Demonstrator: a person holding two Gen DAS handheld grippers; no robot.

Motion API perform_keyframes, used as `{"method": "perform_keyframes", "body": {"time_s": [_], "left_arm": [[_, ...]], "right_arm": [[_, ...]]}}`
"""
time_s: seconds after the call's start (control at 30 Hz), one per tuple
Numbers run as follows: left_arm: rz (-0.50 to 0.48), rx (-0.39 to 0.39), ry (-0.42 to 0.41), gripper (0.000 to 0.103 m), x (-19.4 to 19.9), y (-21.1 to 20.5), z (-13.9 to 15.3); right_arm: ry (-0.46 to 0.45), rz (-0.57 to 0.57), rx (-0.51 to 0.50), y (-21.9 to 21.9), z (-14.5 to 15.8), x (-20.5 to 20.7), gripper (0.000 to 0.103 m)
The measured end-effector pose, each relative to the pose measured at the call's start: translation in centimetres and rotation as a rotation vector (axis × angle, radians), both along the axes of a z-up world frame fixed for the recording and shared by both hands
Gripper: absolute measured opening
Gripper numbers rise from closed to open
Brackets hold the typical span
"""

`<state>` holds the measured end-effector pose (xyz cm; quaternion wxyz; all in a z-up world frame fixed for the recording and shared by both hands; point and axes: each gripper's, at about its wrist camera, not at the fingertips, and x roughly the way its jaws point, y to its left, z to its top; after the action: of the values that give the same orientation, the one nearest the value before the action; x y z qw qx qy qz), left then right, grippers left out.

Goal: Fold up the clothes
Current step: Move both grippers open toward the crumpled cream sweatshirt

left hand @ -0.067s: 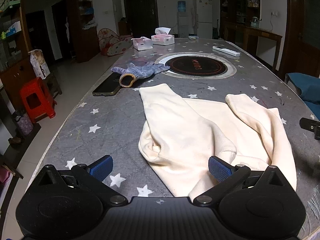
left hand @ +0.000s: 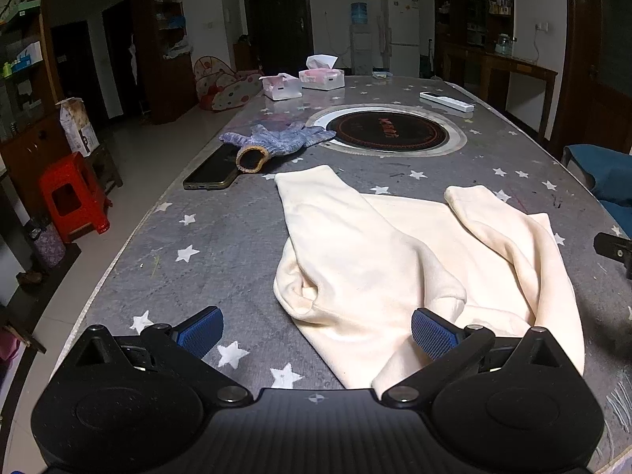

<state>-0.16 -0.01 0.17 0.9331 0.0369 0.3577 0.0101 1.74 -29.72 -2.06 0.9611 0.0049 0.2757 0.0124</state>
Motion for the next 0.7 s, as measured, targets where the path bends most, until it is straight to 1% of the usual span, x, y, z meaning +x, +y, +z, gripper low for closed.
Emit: {"method": "perform_keyframes", "body": {"time_s": [0.23, 0.3, 0.37, 0.4, 0.7], "left_arm": [[-0.010, -0.024, -0.013, 0.103, -0.5, 0.0, 0.6], [-0.016, -0.037, -0.008, 0.103, -0.9, 0.0, 0.8], [-0.025, -0.043, -0.015, 0.103, -1.5, -0.1, 0.6], [-0.025, -0.042, -0.019, 0.103, -1.7, -0.2, 0.6], [-0.011, -0.068, -0.016, 0.103, -2.7, 0.3, 0.7]], "right_arm": [[-0.005, 0.026, -0.041, 2.1, 0.4, -0.5, 0.103], [-0.038, 0.050, -0.019, 3.0, 2.0, -2.6, 0.103], [-0.050, 0.083, -0.003, 3.0, 2.1, -4.4, 0.103], [-0.054, 0.104, 0.009, 2.6, 1.6, -5.3, 0.103], [-0.024, 0.139, -0.017, 4.4, 2.0, -7.5, 0.103]]}}
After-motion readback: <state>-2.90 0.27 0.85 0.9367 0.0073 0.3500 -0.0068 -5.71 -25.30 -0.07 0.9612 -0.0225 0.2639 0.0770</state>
